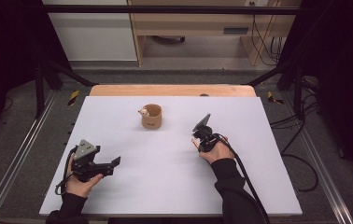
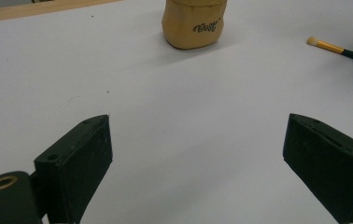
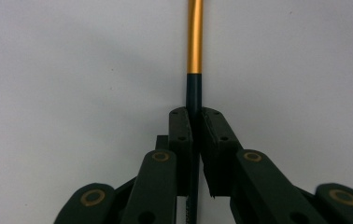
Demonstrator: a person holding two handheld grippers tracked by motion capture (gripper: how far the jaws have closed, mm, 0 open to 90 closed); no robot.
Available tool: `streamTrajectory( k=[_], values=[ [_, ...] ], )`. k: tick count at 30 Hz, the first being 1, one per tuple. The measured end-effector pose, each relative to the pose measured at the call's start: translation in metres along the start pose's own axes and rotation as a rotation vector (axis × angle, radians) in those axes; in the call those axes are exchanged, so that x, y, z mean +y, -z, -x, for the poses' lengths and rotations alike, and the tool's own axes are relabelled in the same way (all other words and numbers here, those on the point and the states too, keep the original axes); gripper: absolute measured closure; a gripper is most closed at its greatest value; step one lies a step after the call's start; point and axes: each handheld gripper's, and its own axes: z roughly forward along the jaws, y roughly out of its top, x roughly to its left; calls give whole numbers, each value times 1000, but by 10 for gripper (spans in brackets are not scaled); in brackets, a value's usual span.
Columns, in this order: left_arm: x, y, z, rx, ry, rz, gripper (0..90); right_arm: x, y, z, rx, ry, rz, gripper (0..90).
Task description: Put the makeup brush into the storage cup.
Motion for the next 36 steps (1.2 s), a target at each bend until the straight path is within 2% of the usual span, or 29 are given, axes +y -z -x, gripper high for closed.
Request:
streamTrajectory(
  k=[6,7,9,10,11,12,14,15,16,17,18,19,20,21,22,23,24,25,26,29,30,31,32,33,34,35,36],
  values=[
    [0,0,0,-1,6,4,76,0,1,2,19,-10,-2,831],
    [1,0,0,-1,9,5,76,-2,4,4,37,-11,23,831],
    [1,0,0,0,11,6,75,-4,10,4,43,-6,56,831],
    [1,0,0,0,11,6,75,-4,10,4,43,-6,56,831],
    [1,-1,1,0,8,5,76,-7,21,4,61,-5,106,831],
    [1,-1,1,1,6,3,76,-7,21,4,61,-5,106,831],
    [2,-2,3,0,3,1,75,-14,35,5,82,-2,194,831],
    [2,-2,3,0,3,1,76,-14,35,5,82,-2,194,831],
    [2,-2,4,-2,1,0,76,-17,39,5,95,0,233,831],
    [2,-3,7,-2,2,4,76,-22,47,5,120,-7,310,831],
    [2,-3,7,-2,2,4,76,-22,47,5,120,-7,310,831],
    [2,-4,8,-3,-2,3,76,-27,54,4,137,5,387,831],
    [2,-4,9,-3,-3,5,76,-27,54,4,137,5,387,831],
    [3,-4,10,-5,-4,7,77,-33,61,3,152,20,462,831],
    [3,-4,11,-6,-6,10,77,-33,61,3,152,20,462,831],
    [3,-4,13,-7,-8,12,77,-38,66,1,176,20,535,831],
    [4,-3,15,-10,-11,18,78,-41,69,1,189,32,579,831],
    [4,-3,17,-14,-10,24,78,-44,71,0,200,36,609,831],
    [4,-3,17,-14,-10,24,78,-44,71,0,200,36,609,831],
    [5,-2,22,-18,-14,39,78,-54,78,-4,249,60,761,831],
    [6,-2,24,-22,-15,44,78,-59,81,-8,268,69,833,831],
    [7,-1,27,-24,-14,54,78,-59,81,-8,268,69,833,831],
    [7,-1,28,-26,-17,57,80,-60,82,-10,279,73,866,831],
    [8,0,31,-28,-18,66,82,-63,85,-13,305,79,924,831],
    [9,0,34,-30,-17,72,82,-63,85,-13,305,79,924,831],
    [11,1,39,-37,-18,89,86,-65,87,-16,324,84,974,831],
    [11,1,39,-37,-18,89,87,-66,88,-17,340,81,997,831]
  ],
)
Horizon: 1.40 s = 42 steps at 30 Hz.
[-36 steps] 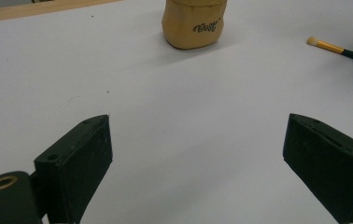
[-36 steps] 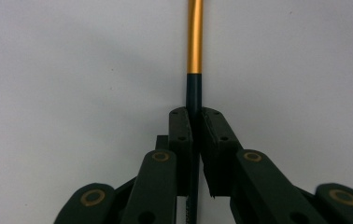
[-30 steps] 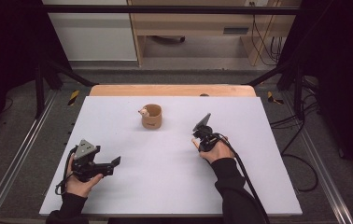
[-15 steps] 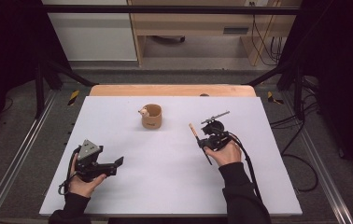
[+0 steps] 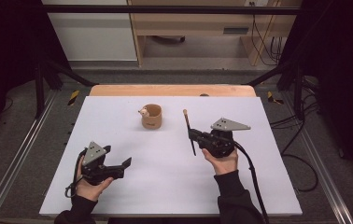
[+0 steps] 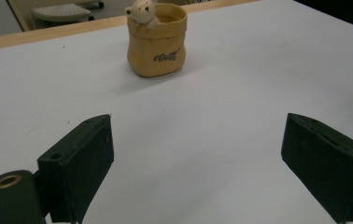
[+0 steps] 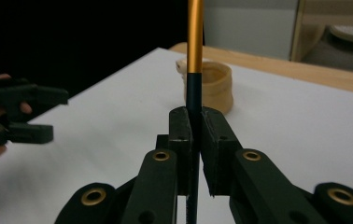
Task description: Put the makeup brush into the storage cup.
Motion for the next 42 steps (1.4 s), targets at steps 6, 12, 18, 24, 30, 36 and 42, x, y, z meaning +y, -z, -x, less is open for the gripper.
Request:
streamTrajectory(
  k=[6,12,18,24,30,36,42],
  values=[
    [7,0,22,-16,-21,39,104,0,2,-7,25,6,84,832],
    [21,-3,43,-44,-29,58,115,-2,0,-15,46,3,146,832],
    [35,-10,61,-75,-53,76,124,-2,-2,-21,58,-3,170,832],
    [44,-21,72,-95,-58,81,143,-3,-3,-25,52,5,203,832],
    [51,-37,86,-116,-78,63,165,-1,-5,-25,37,2,219,831],
    [58,-50,98,-132,-89,58,203,-1,-5,-26,29,9,219,832],
    [62,-60,105,-130,-79,65,253,-1,-4,-26,24,19,225,832]
  ],
)
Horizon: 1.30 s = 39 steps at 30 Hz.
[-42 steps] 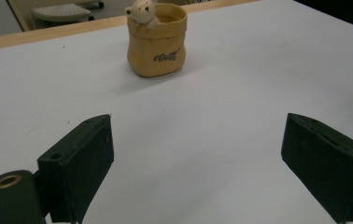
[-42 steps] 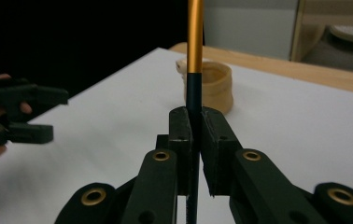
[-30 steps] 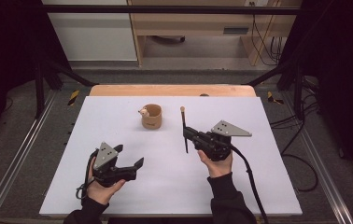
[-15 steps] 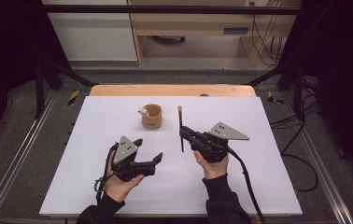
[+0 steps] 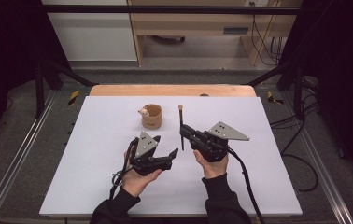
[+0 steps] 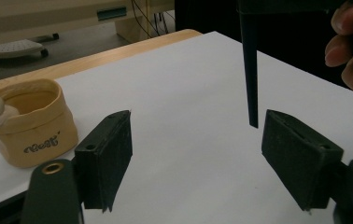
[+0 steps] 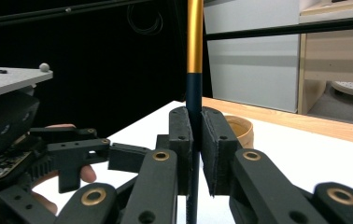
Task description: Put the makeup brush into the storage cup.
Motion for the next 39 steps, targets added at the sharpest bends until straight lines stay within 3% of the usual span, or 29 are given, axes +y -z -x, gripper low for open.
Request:
streamTrajectory(
  k=[23,39],
  values=[
    [15,-22,15,10,-30,44,541,-3,-4,-7,18,-1,-4,832],
    [22,-23,20,26,-49,70,707,-3,-3,-8,24,5,-14,832]
  ],
)
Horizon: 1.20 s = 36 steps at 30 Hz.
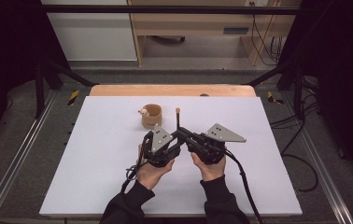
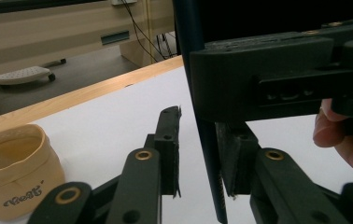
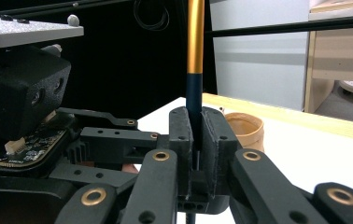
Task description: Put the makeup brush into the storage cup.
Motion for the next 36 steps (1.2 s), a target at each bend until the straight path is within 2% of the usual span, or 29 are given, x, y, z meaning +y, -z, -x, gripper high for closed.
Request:
streamTrajectory(
  k=[8,21,27,29,30,32,33,34,35,36],
  values=[
    [1,0,1,16,-3,0,804,0,0,0,2,0,2,831],
    [1,0,-2,4,23,-19,827,0,1,0,-2,2,-11,824],
    [0,1,-11,21,34,-26,828,5,11,2,-70,30,-7,594],
    [0,2,-16,31,39,-26,828,5,13,3,-84,39,-5,562],
    [0,3,-21,44,43,-25,828,5,20,6,-120,58,-13,508],
    [0,4,-24,49,50,-23,828,3,26,10,-150,75,-27,457],
    [1,4,-27,51,59,-20,828,3,26,10,-150,75,-27,457],
    [2,7,-33,59,67,-16,828,0,31,15,-178,75,-51,388],
    [2,7,-33,59,67,-16,828,0,31,15,-178,75,-51,388],
    [3,8,-36,64,69,-14,828,-5,36,21,-199,84,-80,332]
  ],
)
